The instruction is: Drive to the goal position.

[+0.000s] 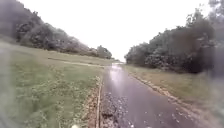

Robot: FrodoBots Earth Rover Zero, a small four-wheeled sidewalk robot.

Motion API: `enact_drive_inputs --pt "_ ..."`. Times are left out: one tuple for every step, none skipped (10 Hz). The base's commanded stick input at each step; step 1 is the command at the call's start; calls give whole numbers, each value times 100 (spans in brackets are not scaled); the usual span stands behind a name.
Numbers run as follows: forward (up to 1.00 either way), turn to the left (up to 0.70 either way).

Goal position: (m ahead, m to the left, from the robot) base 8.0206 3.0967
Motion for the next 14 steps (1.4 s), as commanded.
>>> enact_drive_inputs --pt "70 -1" --pt "70 0" --pt "70 0" --pt "70 0" --pt "70 0" --pt "70 0" --pt "70 0" --pt "70 0" --pt "70 0" --pt "70 0" --pt "70 0" --pt "70 0" --pt "70 0" --pt "70 0"
